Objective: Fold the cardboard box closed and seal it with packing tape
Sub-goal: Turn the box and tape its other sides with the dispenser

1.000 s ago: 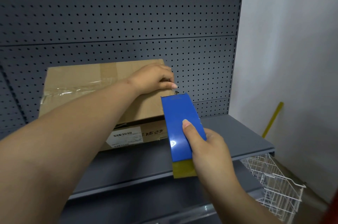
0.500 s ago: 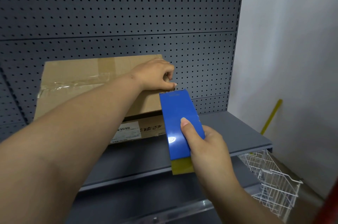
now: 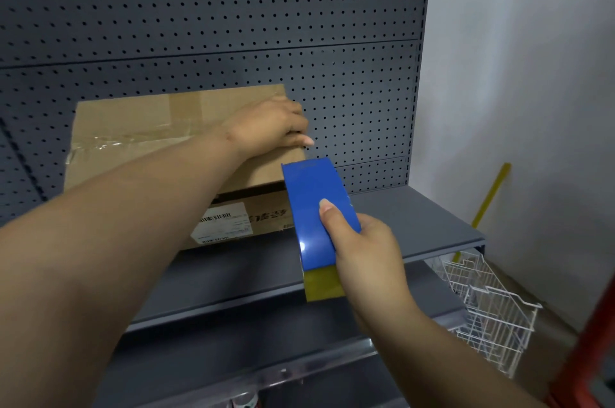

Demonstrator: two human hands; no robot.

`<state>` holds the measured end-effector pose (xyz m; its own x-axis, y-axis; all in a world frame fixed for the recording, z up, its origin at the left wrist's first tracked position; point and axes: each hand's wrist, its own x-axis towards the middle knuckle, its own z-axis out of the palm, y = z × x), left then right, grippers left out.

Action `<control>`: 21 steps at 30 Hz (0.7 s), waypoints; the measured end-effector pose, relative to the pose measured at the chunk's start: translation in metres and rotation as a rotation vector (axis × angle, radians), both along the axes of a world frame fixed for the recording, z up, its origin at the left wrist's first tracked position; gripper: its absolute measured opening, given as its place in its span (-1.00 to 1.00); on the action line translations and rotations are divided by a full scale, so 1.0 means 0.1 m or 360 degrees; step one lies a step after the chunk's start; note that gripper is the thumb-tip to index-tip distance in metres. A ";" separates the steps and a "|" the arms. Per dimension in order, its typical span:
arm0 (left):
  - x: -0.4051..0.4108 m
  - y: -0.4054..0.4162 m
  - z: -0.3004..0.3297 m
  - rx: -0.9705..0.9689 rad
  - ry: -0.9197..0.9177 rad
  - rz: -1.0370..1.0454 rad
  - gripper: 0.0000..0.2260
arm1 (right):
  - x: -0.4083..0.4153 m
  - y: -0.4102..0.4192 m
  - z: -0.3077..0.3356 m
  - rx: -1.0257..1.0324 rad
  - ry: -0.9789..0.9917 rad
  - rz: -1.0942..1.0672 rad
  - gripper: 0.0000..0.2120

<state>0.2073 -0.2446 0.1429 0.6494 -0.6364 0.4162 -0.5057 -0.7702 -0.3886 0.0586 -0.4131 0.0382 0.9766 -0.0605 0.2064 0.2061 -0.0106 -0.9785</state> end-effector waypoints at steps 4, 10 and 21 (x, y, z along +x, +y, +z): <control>-0.11 0.04 0.03 -0.0021 0.0037 0.0142 -0.62 | 0.03 0.01 0.11 -0.0043 -0.0020 -0.0057 -0.53; -0.20 0.06 0.10 -0.0011 0.0276 0.0339 -0.60 | 0.04 0.03 0.22 -0.0016 0.0042 -0.0024 -0.58; -0.23 0.13 -0.03 -0.0039 0.0452 0.0315 -0.66 | 0.01 0.02 0.23 -0.0078 0.0045 -0.0088 -0.55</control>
